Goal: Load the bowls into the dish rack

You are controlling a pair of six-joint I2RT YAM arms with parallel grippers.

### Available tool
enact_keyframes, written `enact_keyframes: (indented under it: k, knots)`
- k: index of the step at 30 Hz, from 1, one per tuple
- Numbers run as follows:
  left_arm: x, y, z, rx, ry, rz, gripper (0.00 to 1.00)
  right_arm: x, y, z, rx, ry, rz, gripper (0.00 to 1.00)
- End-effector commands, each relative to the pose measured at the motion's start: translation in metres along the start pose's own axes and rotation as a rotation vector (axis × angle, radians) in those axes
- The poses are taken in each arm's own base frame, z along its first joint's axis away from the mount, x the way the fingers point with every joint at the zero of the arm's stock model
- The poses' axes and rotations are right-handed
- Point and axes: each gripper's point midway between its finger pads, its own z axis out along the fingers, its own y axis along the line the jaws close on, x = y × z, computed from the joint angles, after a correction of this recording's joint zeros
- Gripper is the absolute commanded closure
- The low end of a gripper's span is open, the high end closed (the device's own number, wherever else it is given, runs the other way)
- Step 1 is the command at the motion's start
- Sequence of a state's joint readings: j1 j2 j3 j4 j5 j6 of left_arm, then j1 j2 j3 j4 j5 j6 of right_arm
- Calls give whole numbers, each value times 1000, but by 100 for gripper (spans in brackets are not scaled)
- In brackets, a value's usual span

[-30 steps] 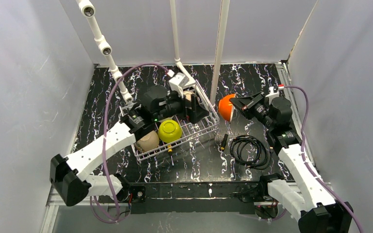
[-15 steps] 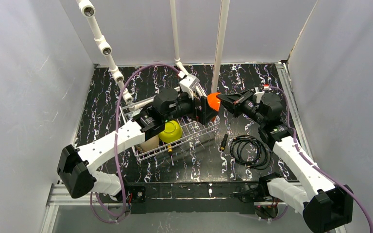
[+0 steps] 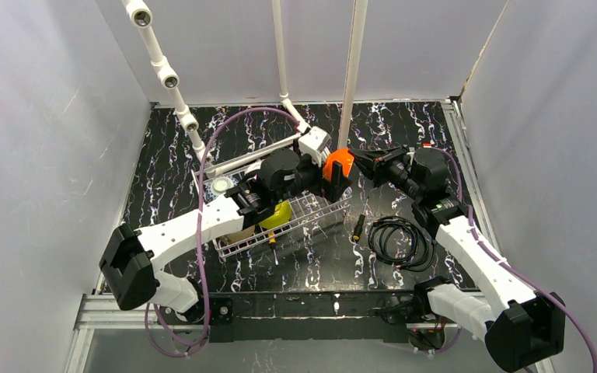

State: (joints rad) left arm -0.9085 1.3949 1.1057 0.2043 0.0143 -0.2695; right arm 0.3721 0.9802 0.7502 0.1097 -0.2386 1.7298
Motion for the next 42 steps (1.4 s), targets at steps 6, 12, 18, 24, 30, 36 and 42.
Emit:
enact_keyframes:
  k: [6,12,18,24,30,36,42]
  knots:
    - [-7,9,8,-153,12,207,20,1,26,9,-32,-41,64,99]
    - [10,15,18,-199,101,225,44,1,30,10,-61,-41,78,99]
    - [11,18,18,-212,95,226,62,-1,24,11,-50,-46,78,99]
    - [11,21,15,-230,98,227,68,-1,19,15,-50,-40,42,77]
    - [11,30,10,-268,102,263,69,-1,9,20,-21,-32,5,43]
    - [10,41,4,-309,137,314,69,-9,-4,15,50,-82,-41,34]
    - [5,54,-5,-341,157,347,69,-23,-16,-7,110,-194,-106,30]
